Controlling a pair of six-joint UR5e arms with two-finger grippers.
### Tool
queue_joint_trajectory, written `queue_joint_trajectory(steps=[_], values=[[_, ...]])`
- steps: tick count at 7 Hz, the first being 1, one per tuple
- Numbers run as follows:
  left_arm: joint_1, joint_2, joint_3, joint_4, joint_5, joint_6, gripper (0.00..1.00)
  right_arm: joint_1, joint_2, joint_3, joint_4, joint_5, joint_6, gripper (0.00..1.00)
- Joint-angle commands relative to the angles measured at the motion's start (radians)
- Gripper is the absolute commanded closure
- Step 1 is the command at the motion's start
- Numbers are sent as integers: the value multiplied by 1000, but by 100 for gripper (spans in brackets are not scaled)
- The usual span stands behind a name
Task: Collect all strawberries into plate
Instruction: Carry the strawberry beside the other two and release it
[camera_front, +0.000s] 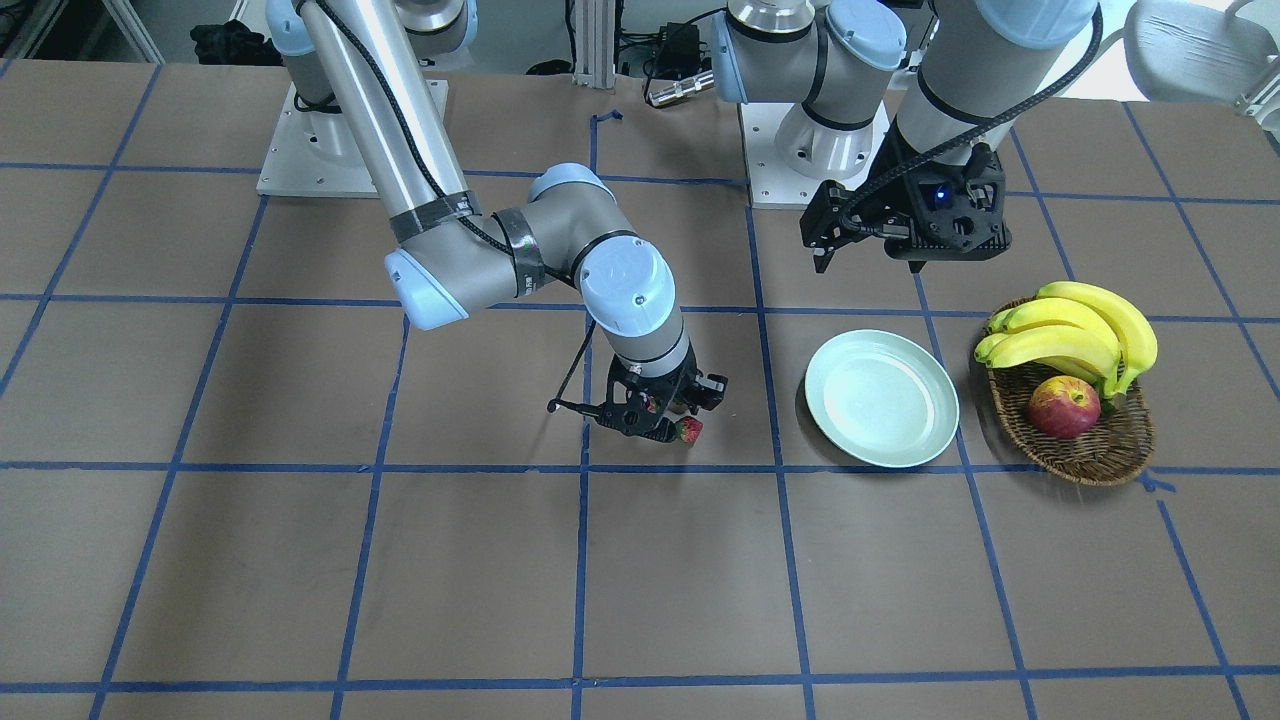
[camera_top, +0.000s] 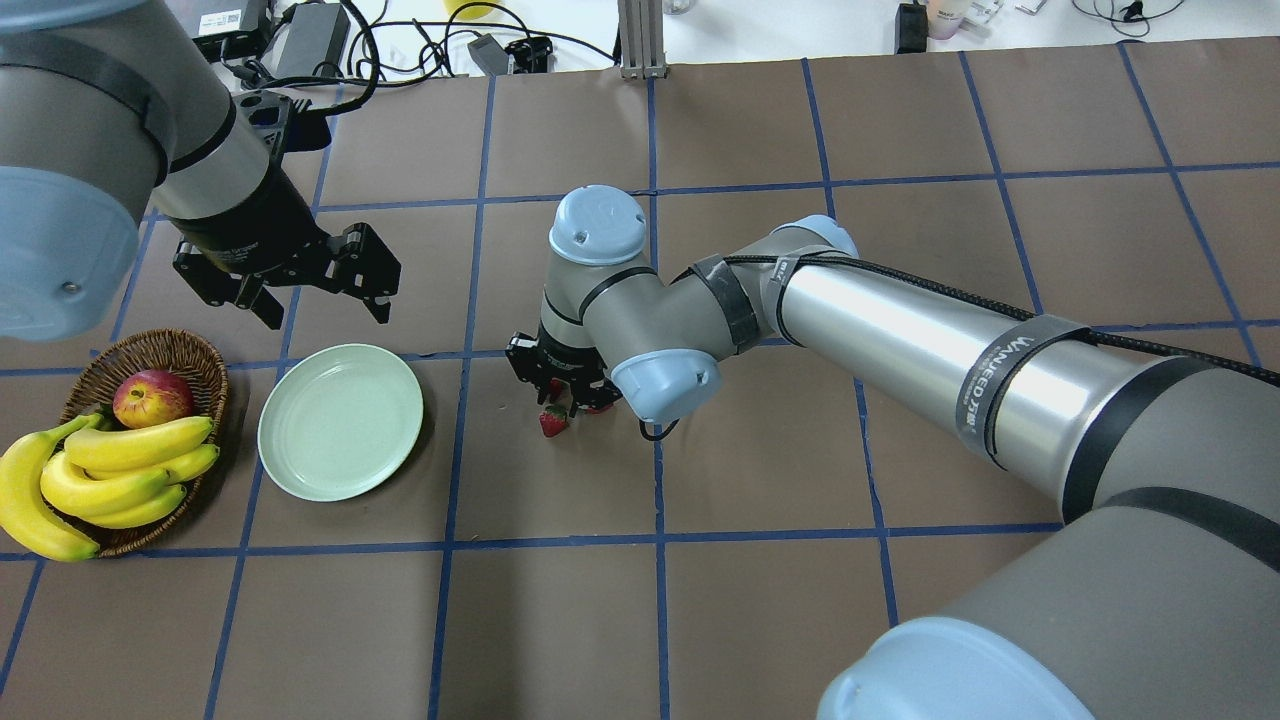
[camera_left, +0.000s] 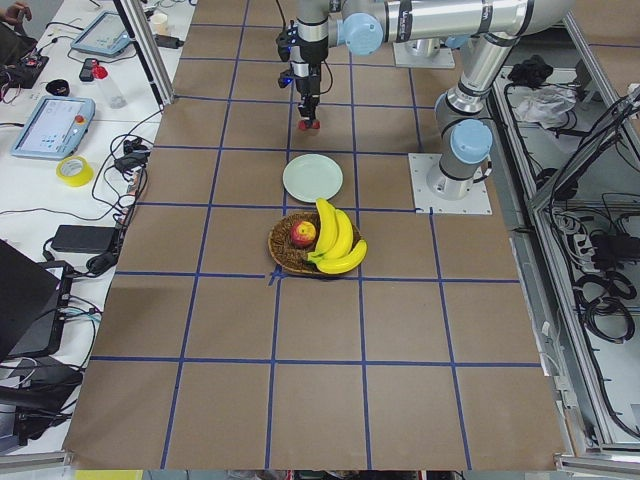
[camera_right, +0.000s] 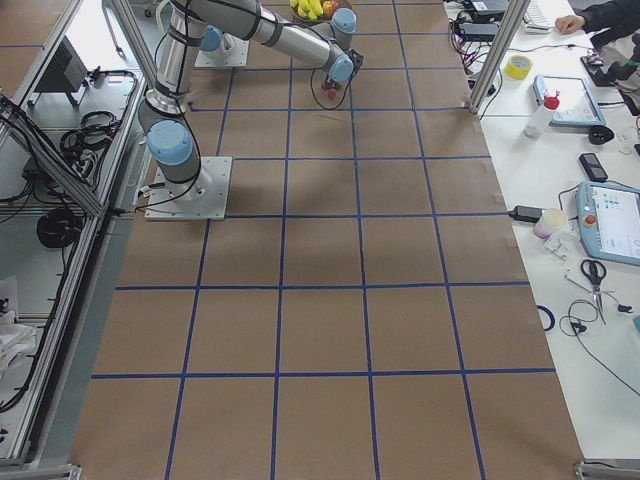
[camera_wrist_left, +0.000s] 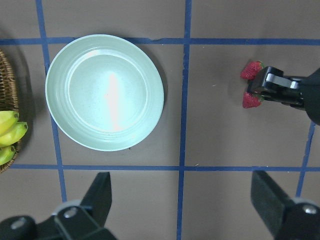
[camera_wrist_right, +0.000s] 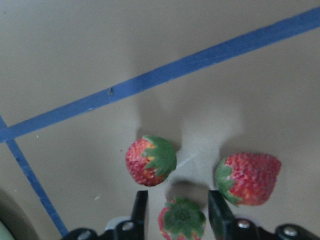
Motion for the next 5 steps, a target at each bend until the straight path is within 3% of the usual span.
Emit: queue_joint_trajectory(steps=[1,3,5], values=[[-1,0,0,-11,2,-3,0,0,-16,0,12,-2,0,0],[1,-2,0,-11,6,-9,0,-3,-95,-3,144,-14,-3,0],[2,-7,-2,-14,6,-13,0,-55,-182,-11,195,-79,-62,0]])
